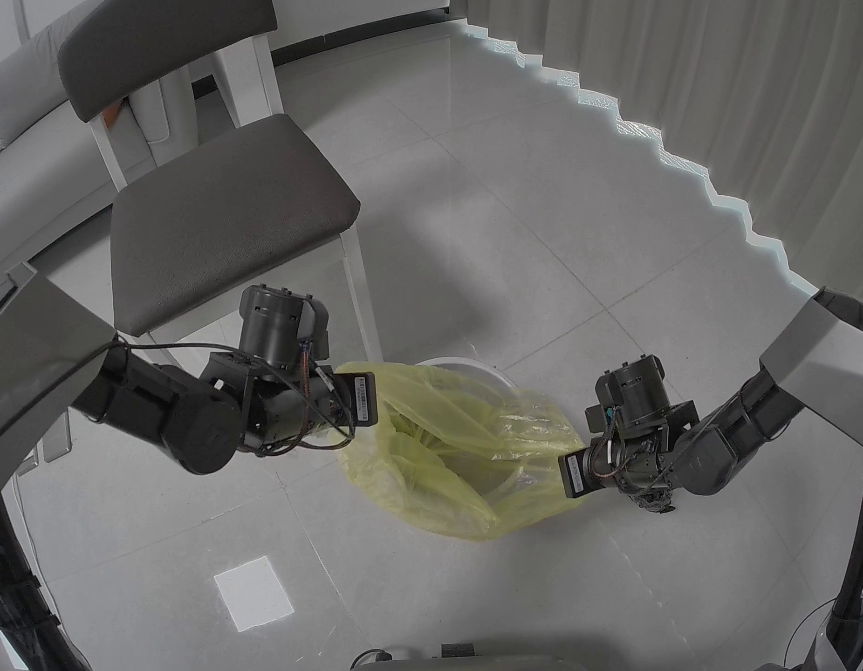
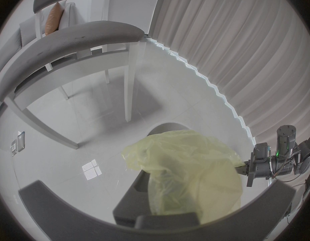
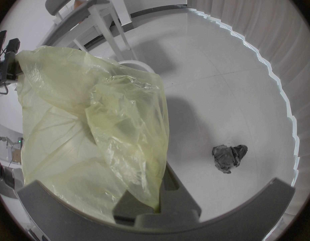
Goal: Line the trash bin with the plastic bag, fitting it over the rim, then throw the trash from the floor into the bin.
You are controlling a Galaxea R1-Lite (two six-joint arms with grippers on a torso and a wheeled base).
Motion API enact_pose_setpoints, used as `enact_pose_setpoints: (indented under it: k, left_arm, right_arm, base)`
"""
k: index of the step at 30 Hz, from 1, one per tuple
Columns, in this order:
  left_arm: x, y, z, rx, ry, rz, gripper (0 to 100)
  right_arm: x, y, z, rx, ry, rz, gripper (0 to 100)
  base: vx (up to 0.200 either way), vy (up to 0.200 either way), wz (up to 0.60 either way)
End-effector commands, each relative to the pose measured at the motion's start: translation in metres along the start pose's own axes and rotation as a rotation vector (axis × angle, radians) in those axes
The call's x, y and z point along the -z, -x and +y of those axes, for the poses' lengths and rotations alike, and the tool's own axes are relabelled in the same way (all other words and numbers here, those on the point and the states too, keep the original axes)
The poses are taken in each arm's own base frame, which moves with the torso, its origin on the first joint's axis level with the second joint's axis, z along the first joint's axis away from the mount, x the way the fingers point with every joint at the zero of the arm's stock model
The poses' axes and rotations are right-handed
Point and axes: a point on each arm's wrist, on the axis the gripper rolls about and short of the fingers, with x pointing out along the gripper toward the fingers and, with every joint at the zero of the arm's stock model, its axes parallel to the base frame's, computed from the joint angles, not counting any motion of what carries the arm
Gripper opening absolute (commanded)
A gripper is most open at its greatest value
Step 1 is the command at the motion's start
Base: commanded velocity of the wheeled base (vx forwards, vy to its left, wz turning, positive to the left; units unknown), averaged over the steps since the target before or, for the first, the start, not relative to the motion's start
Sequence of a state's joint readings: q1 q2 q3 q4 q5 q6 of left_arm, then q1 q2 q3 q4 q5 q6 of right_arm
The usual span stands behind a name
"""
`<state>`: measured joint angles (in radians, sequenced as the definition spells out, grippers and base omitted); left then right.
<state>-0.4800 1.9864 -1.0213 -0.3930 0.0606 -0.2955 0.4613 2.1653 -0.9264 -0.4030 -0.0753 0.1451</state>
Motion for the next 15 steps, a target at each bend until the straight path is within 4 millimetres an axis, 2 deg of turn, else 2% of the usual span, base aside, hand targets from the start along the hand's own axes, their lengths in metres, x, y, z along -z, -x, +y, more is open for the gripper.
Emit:
enact_pose_setpoints:
  k: [1, 4, 9, 11, 15]
  left_arm:
    - [-0.008, -0.035, -0.003, -0.007, 0.003, -0.007, 0]
    - [-0.006, -0.050, -0.004, -0.017, 0.002, 0.014, 0]
    - [0.006, -0.064, 0.000, -0.054, 0.002, 0.049, 0]
    - [0.004, -0.059, 0.002, -0.066, 0.007, 0.044, 0]
    - [-0.010, -0.027, 0.006, -0.070, 0.013, 0.004, 0]
  right_arm:
    - [-0.016, -0.025, -0.019, 0.033, -0.044, -0.033, 0]
    - [-0.019, -0.037, -0.025, 0.045, -0.056, -0.036, 0]
    - [-0.007, -0.049, -0.026, 0.054, -0.056, 0.009, 0]
    - [-0.004, -0.048, -0.026, 0.054, -0.056, 0.015, 0]
    - [-0.004, -0.043, -0.026, 0.052, -0.054, 0.000, 0]
  base:
    - [0.000, 0.000, 0.00]
    - [0.000, 0.000, 0.00]
    - [0.000, 0.000, 0.00]
    - [0.000, 0.000, 0.00]
    - [0.000, 0.000, 0.00]
